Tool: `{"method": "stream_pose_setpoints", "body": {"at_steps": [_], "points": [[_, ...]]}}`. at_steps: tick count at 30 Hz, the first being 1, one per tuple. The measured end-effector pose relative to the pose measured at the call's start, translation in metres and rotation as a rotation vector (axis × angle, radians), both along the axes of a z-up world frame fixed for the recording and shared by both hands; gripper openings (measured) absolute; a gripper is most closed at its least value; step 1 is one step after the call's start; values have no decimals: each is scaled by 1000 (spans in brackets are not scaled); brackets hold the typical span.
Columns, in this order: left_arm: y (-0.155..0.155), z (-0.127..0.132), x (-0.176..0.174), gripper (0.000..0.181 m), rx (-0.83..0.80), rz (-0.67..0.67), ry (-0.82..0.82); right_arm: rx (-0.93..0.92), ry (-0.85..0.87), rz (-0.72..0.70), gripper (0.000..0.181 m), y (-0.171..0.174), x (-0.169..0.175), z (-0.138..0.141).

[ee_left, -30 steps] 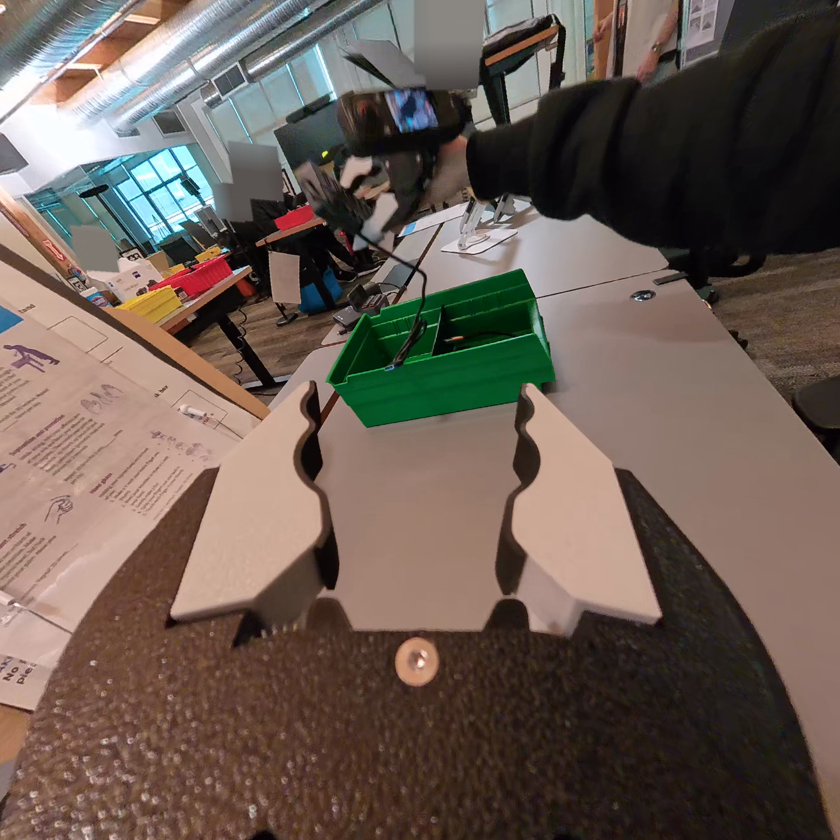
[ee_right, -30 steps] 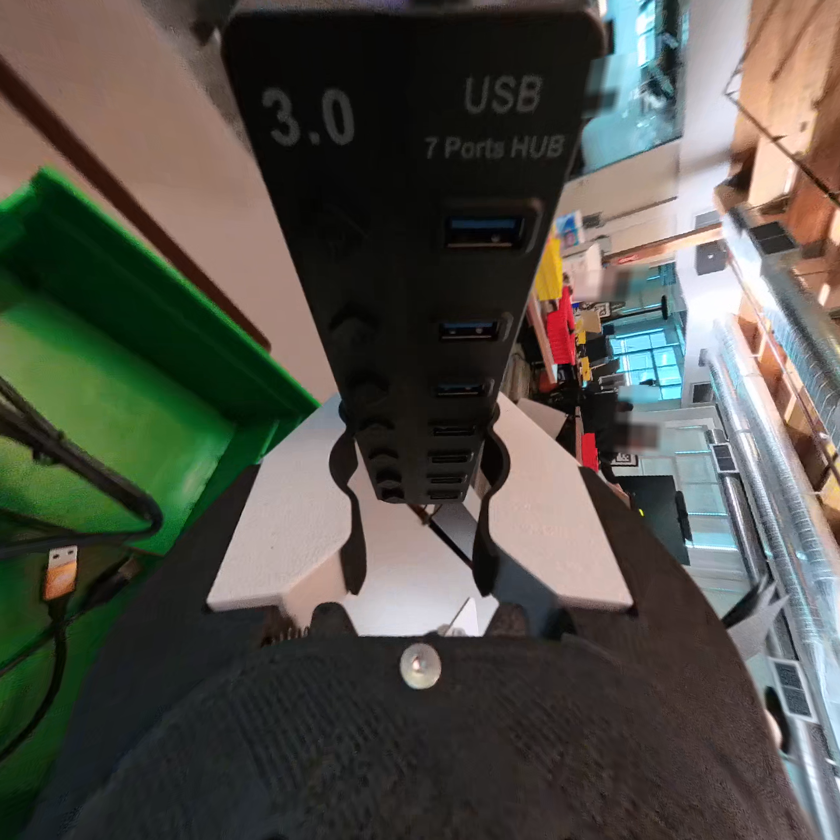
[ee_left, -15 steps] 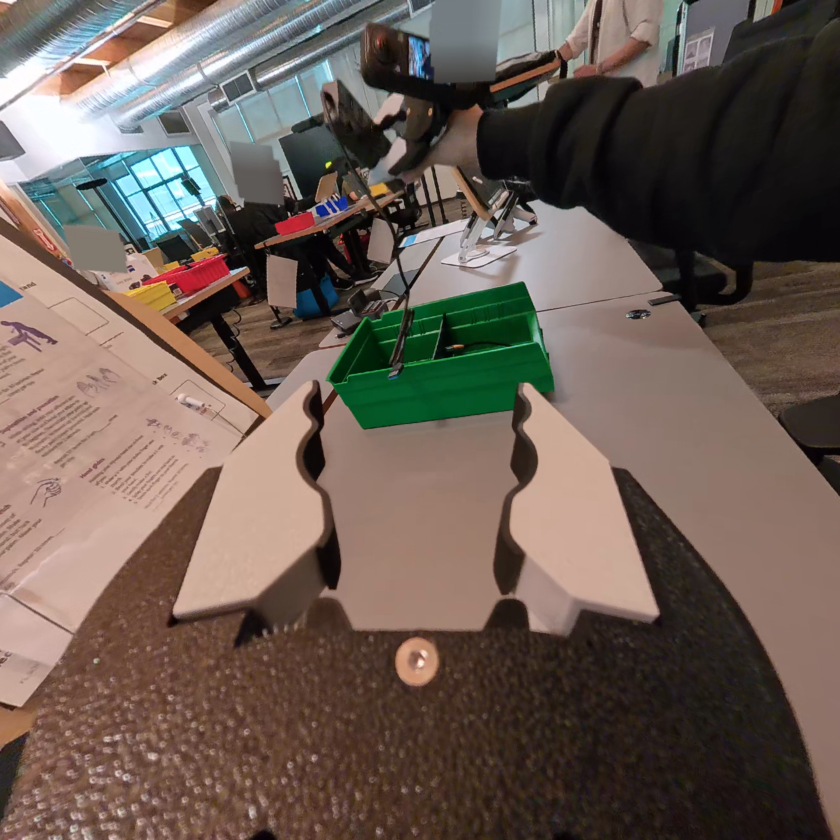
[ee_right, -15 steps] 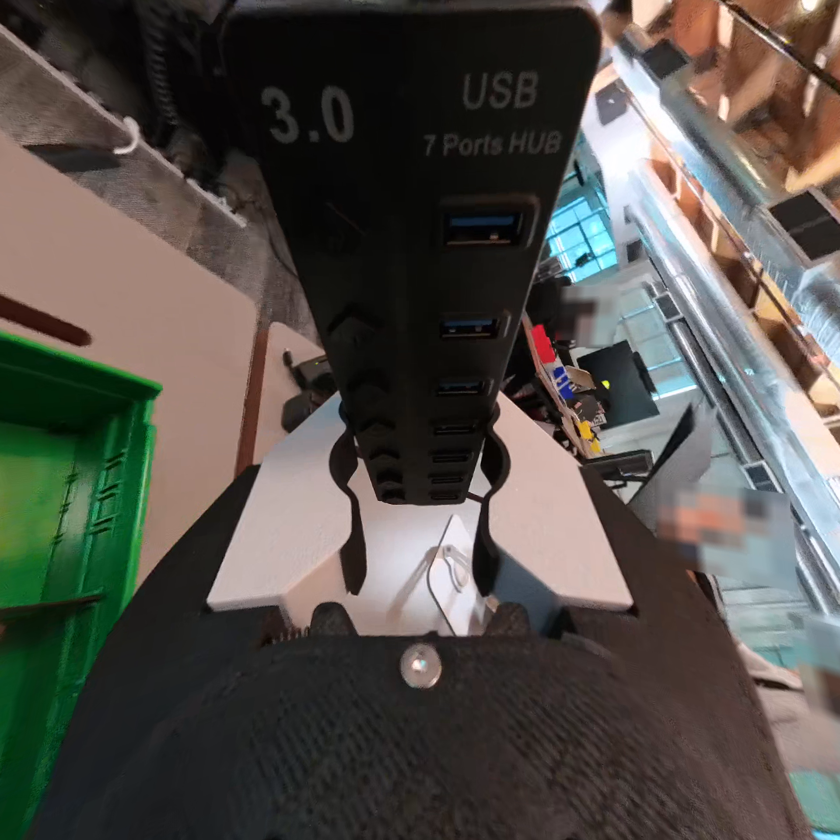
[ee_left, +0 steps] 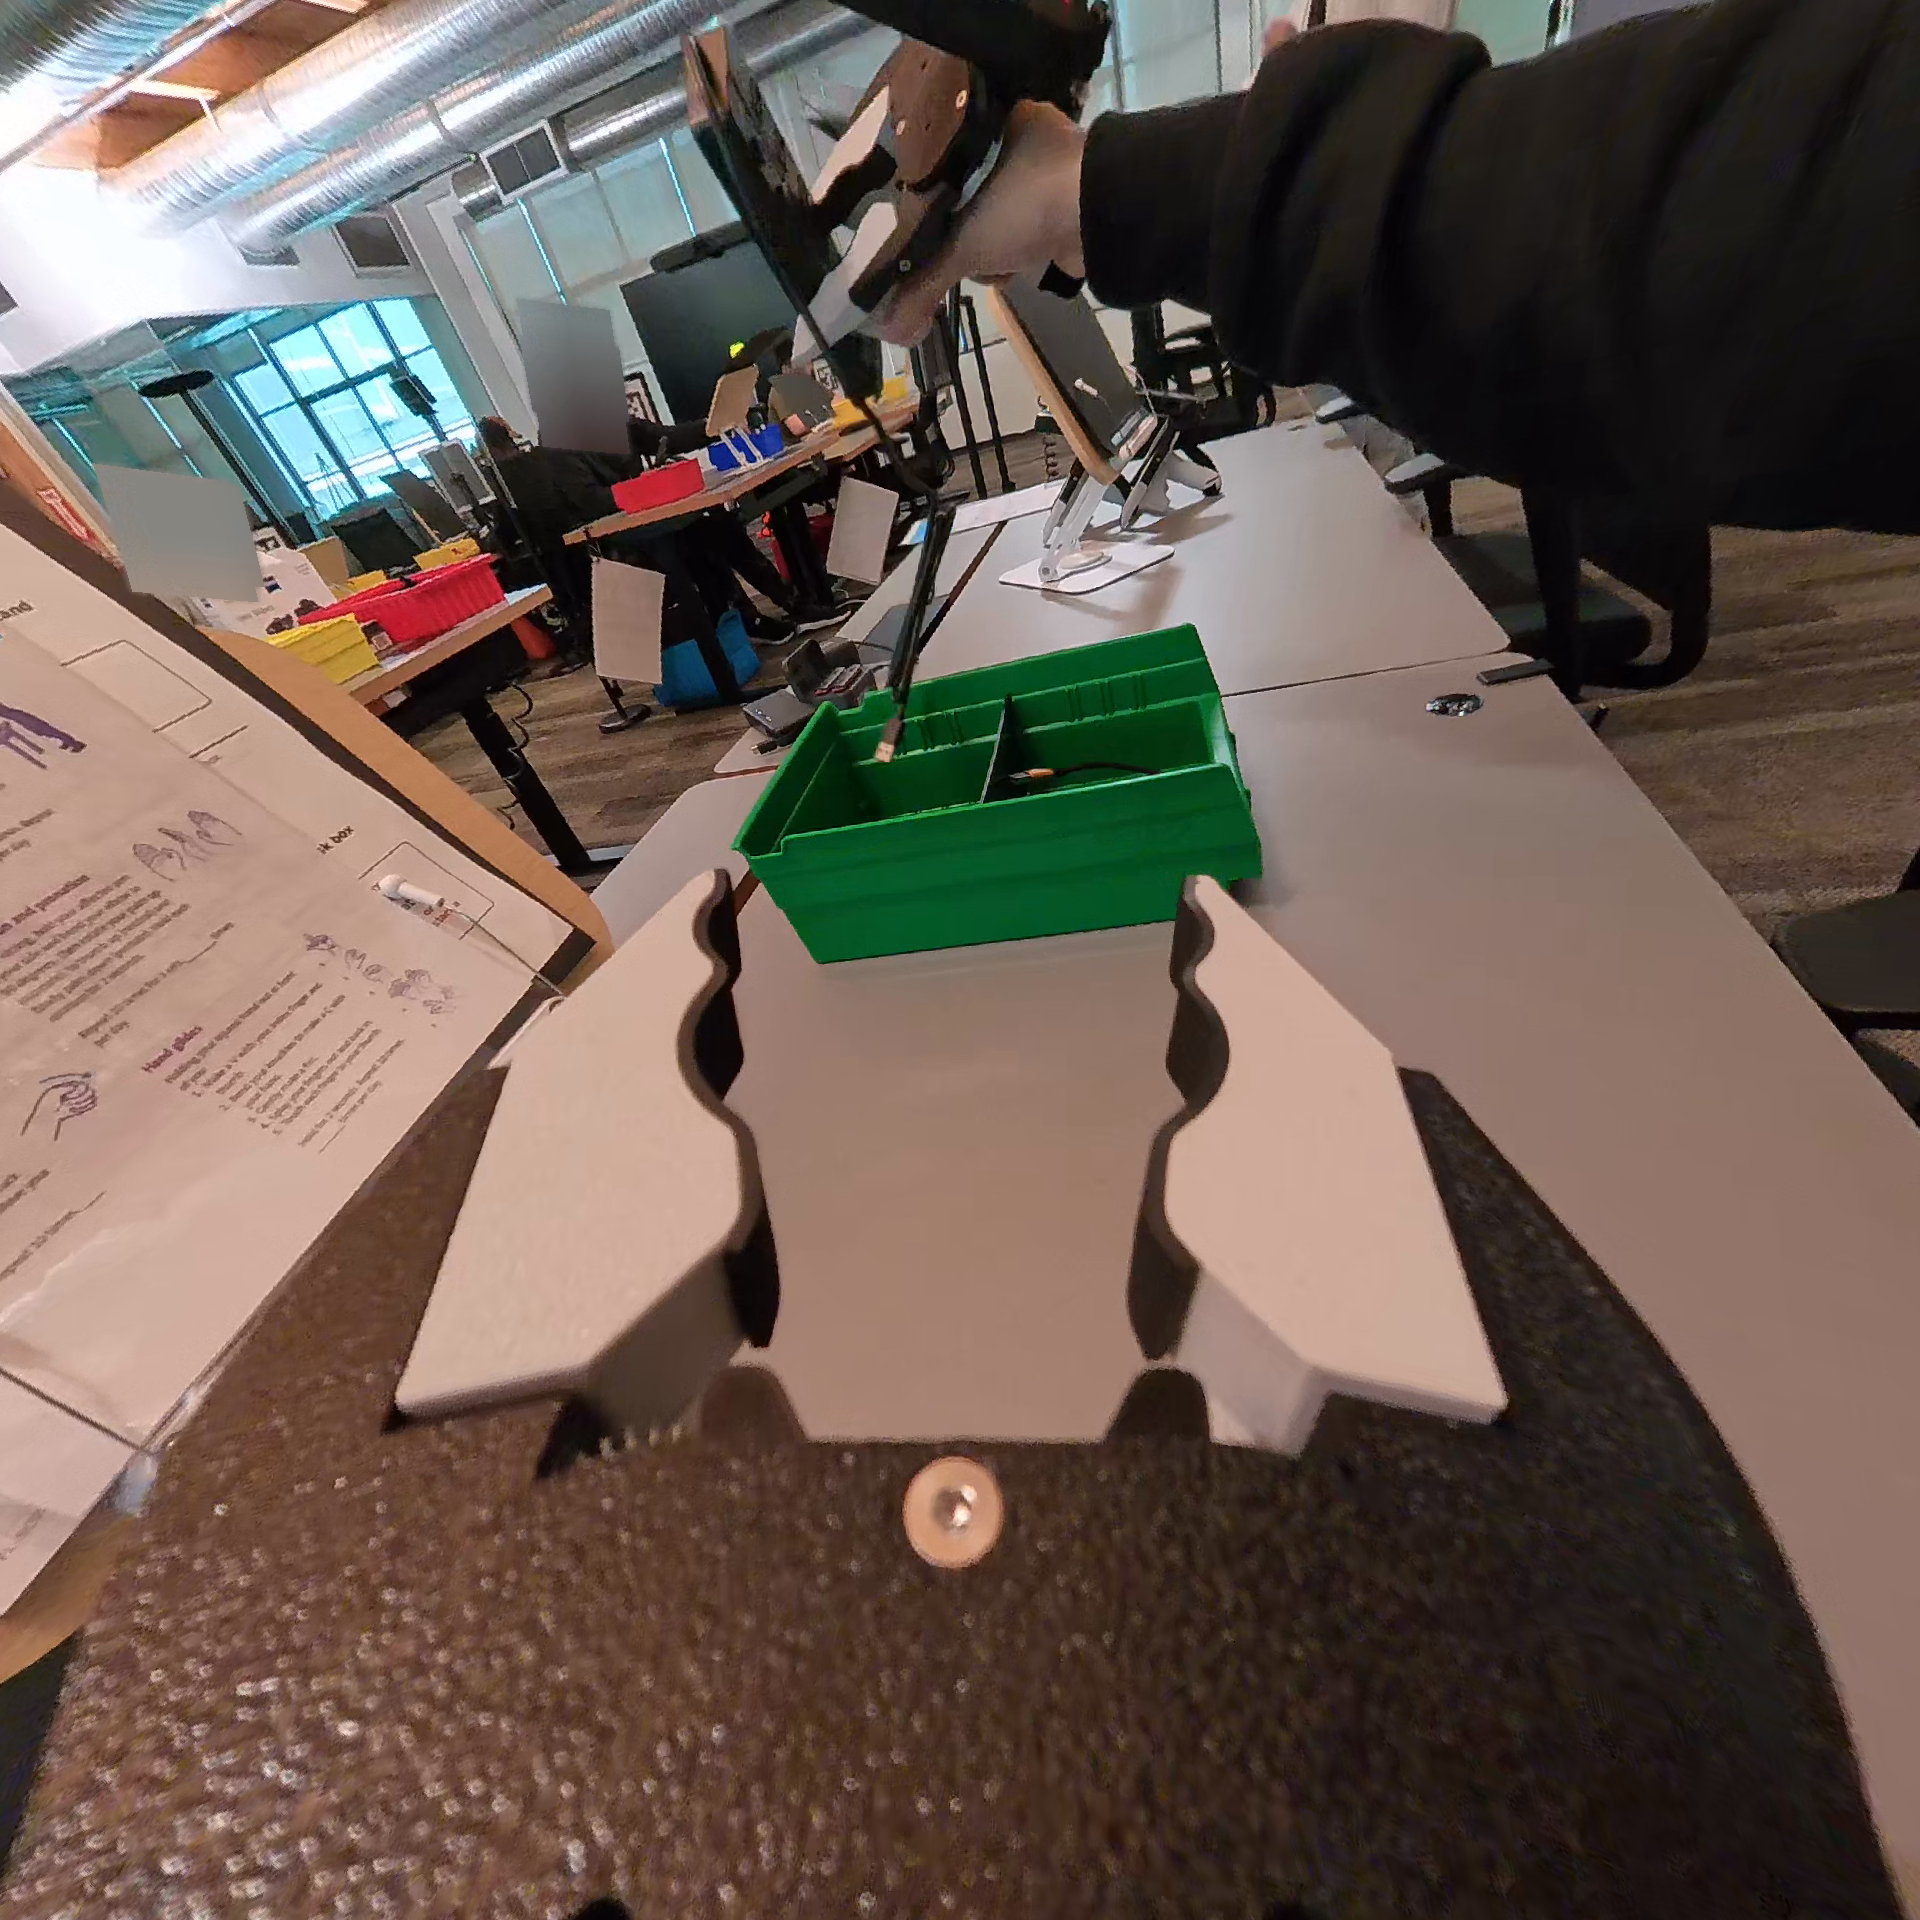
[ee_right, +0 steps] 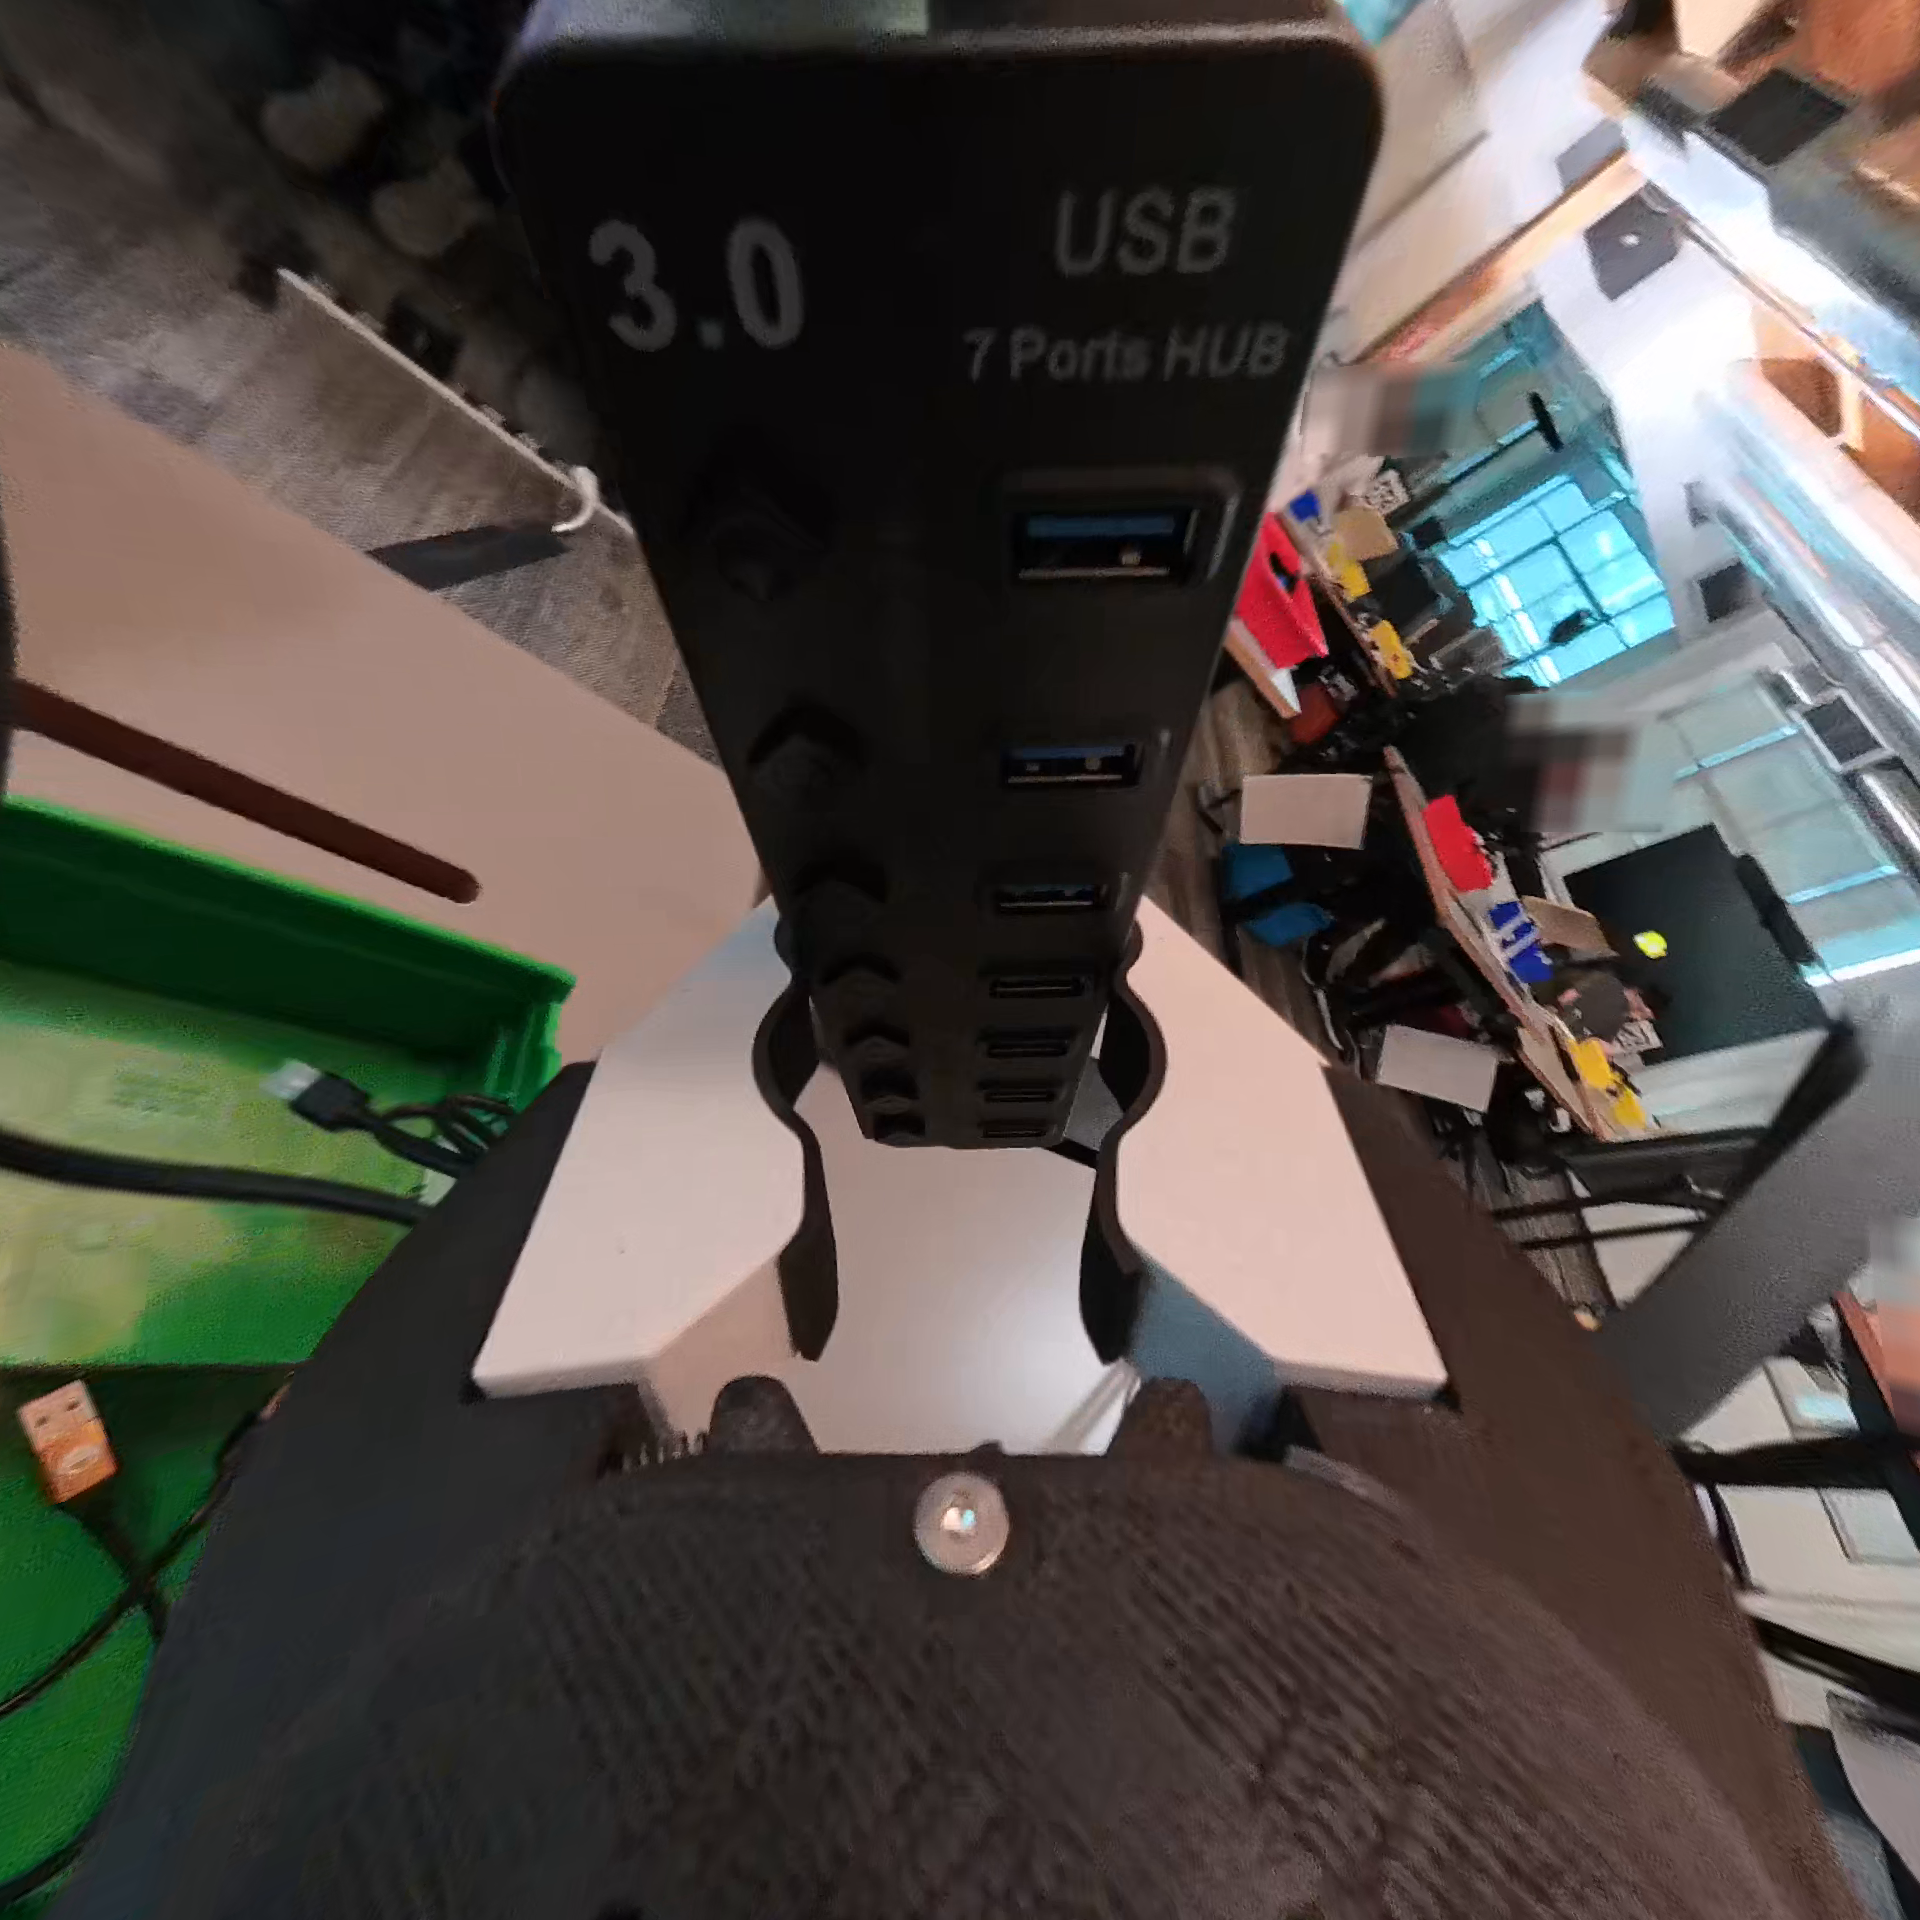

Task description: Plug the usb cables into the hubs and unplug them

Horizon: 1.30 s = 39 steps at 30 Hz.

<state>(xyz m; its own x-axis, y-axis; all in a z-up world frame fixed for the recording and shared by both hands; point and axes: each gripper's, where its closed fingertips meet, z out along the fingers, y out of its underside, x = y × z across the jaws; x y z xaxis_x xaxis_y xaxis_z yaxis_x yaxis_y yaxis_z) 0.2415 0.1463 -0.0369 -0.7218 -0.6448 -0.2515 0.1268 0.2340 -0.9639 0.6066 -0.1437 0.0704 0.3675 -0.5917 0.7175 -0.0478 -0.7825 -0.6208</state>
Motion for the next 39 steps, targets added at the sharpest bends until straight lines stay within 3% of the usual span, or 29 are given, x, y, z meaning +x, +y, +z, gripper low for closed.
{"method": "stream_pose_setpoints", "body": {"at_steps": [6,10,15,20,21,25,29,31,35,39], "points": [[-1,1,-2,82,9,-4,-6,-137,121,97,53,31,-7,-58],[-1,1,-3,81,14,-4,-8,-341,253,183,53,50,-20,-124],[0,0,-4,80,26,-10,-5,-686,434,226,53,45,-35,-212],[2,-6,-4,80,44,-15,12,-832,503,238,54,46,-39,-250],[2,-7,-4,80,48,-16,14,-861,498,232,58,45,-37,-253],[5,-6,-4,79,47,-11,12,-832,389,195,43,50,-25,-243],[10,-4,-3,79,31,3,12,-624,323,156,43,63,-28,-214],[15,-4,0,79,25,28,25,-465,234,171,44,86,-40,-191],[44,1,9,74,7,168,41,11,182,413,52,167,-124,-155],[136,-8,8,72,66,538,172,342,224,723,59,235,-229,-156]]}}
